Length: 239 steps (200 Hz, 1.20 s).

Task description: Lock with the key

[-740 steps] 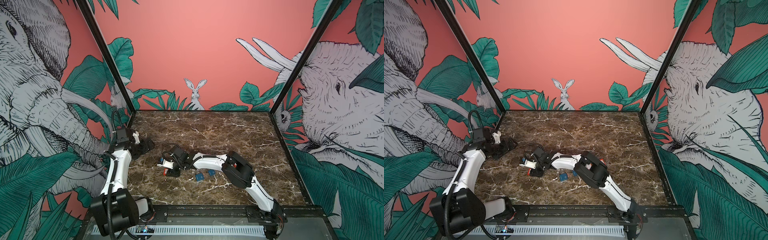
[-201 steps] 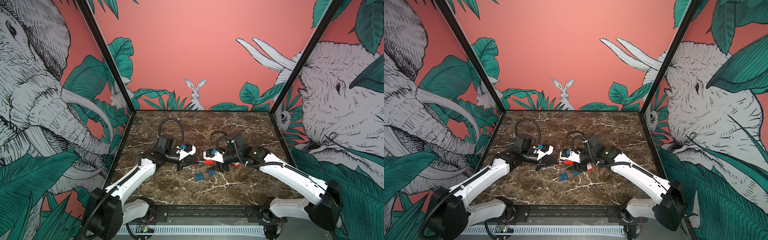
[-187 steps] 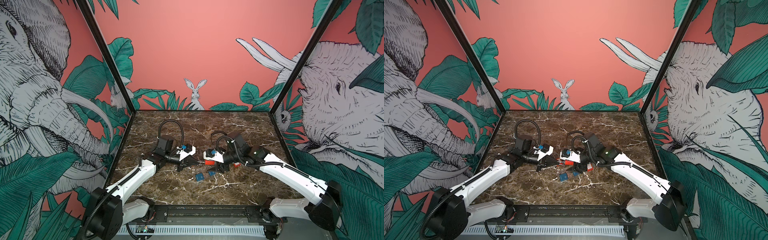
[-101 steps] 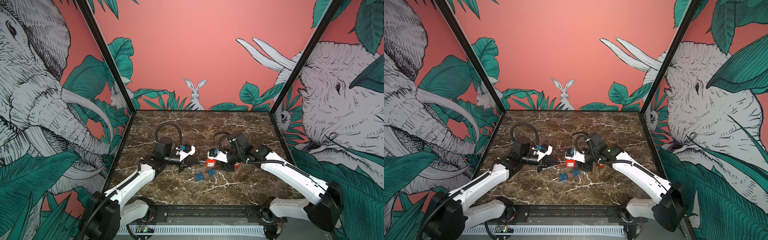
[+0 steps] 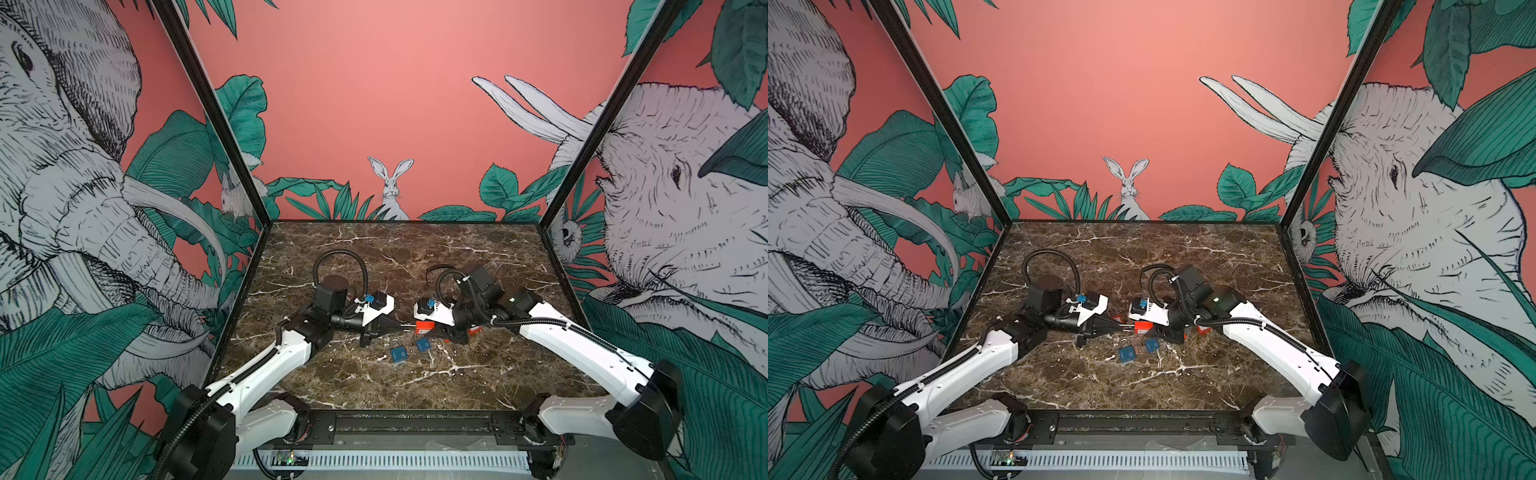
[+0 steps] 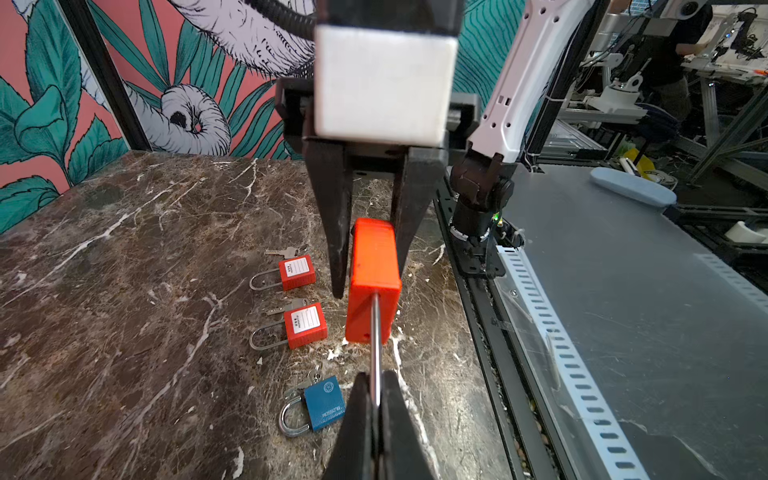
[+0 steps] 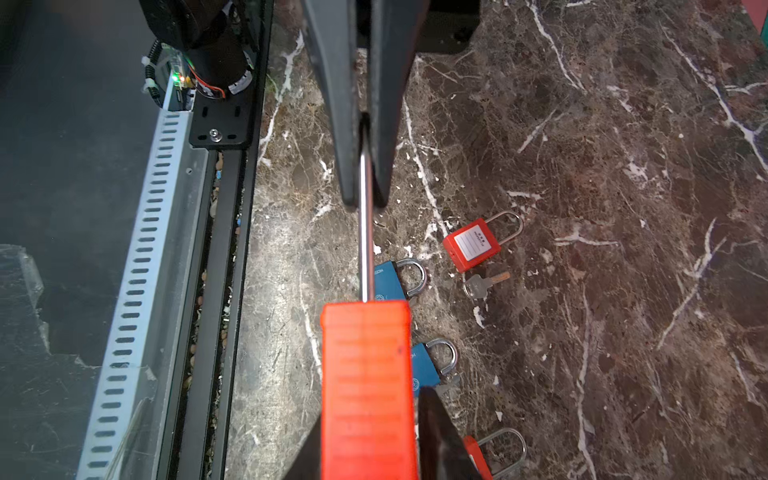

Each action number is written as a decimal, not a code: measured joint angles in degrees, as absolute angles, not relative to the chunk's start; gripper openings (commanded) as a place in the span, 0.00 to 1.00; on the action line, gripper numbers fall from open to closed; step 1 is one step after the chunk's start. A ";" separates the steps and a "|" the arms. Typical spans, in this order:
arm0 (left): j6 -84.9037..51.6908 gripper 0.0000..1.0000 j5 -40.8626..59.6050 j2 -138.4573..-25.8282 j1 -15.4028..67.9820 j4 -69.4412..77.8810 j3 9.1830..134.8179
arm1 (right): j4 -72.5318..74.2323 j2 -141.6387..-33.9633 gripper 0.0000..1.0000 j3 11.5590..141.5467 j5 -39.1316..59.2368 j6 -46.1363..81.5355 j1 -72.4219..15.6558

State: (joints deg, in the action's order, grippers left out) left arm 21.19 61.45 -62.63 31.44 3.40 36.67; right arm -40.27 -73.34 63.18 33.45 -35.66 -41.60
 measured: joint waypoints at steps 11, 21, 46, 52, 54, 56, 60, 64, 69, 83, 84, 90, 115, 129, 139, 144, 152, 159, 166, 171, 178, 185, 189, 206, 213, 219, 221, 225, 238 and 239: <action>21.32 0.00 61.01 -62.30 31.77 3.55 36.67 | -41.06 -73.47 0.20 63.70 34.02 -35.88 -41.58; 21.56 0.00 60.66 -62.02 32.08 3.60 36.67 | -41.65 -73.54 0.17 63.99 34.41 -35.94 -41.58; 22.55 0.00 58.94 -61.82 33.98 3.79 36.67 | -42.57 -73.84 0.15 64.16 35.81 -36.21 -41.52; 22.61 0.00 58.39 -61.80 34.48 3.77 36.67 | -42.83 -74.08 0.15 64.34 35.97 -36.25 -41.52; 22.63 0.00 58.22 -61.78 34.61 3.75 36.67 | -42.92 -74.13 0.15 64.36 35.99 -36.27 -41.52; 22.63 0.00 58.08 -61.78 34.70 3.77 36.67 | -43.00 -74.19 0.15 64.40 36.03 -36.27 -41.52; 22.65 0.00 57.67 -61.78 34.92 3.77 36.67 | -43.11 -74.30 0.15 64.47 36.03 -36.29 -41.52; 22.65 0.00 57.39 -61.78 35.07 3.79 36.67 | -43.20 -74.37 0.14 64.47 36.07 -36.34 -41.52; 22.65 0.00 56.97 -61.78 35.27 3.84 36.67 | -43.29 -74.46 0.14 64.47 36.14 -36.40 -41.52; 22.50 0.00 56.12 -61.78 35.68 4.01 36.67 | -43.57 -74.74 0.14 64.47 36.32 -36.56 -41.43; 22.50 0.00 56.10 -61.78 35.70 4.01 36.64 | -43.57 -74.74 0.14 64.47 36.32 -36.56 -41.43; 22.33 0.00 56.01 -61.80 35.75 4.14 36.58 | -43.59 -74.83 0.14 64.47 36.36 -36.60 -41.43; 20.64 0.00 56.12 -62.61 36.16 5.89 36.58 | -42.74 -75.00 0.14 64.51 36.91 -36.56 -41.45; 19.22 0.00 56.47 -63.81 36.23 7.75 36.49 | -42.63 -75.09 0.14 64.51 36.75 -36.40 -41.21; 18.04 0.00 56.66 -64.69 36.23 9.89 35.99 | -42.72 -75.18 0.14 64.51 36.67 -36.16 -40.86; 17.41 0.00 56.77 -65.06 36.23 11.20 35.59 | -42.76 -75.26 0.14 64.51 36.64 -36.16 -40.75; 16.56 0.00 56.88 -65.49 36.23 13.02 34.96 | -42.89 -75.44 0.13 64.51 36.64 -36.07 -40.58; 15.94 0.00 57.06 -65.87 36.23 14.26 34.52 | -43.11 -75.64 0.13 64.51 36.64 -36.05 -40.51; 15.46 0.00 57.23 -66.26 36.23 15.05 34.33 | -43.27 -75.79 0.13 64.51 36.64 -36.03 -40.42; 15.11 0.00 57.45 -66.65 36.23 15.42 34.33 | -43.44 -75.92 0.13 64.51 36.64 -36.01 -40.38; 14.70 0.00 57.71 -67.26 36.23 15.90 34.33 | -43.72 -76.12 0.14 64.55 36.62 -36.01 -40.23; 14.55 0.00 57.95 -67.79 36.23 16.29 34.33 | -44.03 -76.34 0.15 64.58 36.60 -35.99 -40.10; 14.41 0.00 58.06 -68.10 36.23 16.53 34.33 | -44.16 -76.47 0.16 64.62 36.56 -36.01 -40.05; 14.57 0.00 58.06 -68.84 36.25 16.62 34.33 | -44.93 -76.97 0.24 64.99 35.77 -36.21 -40.01; 14.83 0.00 58.00 -68.88 36.25 16.64 34.33 | -45.12 -76.99 0.35 65.10 35.40 -36.40 -40.03; 15.09 0.00 57.98 -68.88 36.34 16.80 34.37 | -45.17 -76.99 0.43 65.25 35.07 -36.36 -40.10; 15.25 0.00 57.95 -68.88 36.38 16.88 34.39 | -44.91 -76.99 0.44 65.28 35.07 -36.67 -40.16; 15.33 0.00 58.00 -68.88 36.53 16.97 34.44 | -44.49 -76.95 0.48 65.34 34.96 -36.67 -40.27; 15.81 0.00 58.15 -68.90 36.73 17.06 34.46 | -43.38 -76.25 0.61 65.45 34.46 -36.93 -40.38; 15.88 0.00 58.22 -68.90 36.73 17.08 34.46 | -43.42 -76.12 0.62 65.45 34.44 -36.84 -40.38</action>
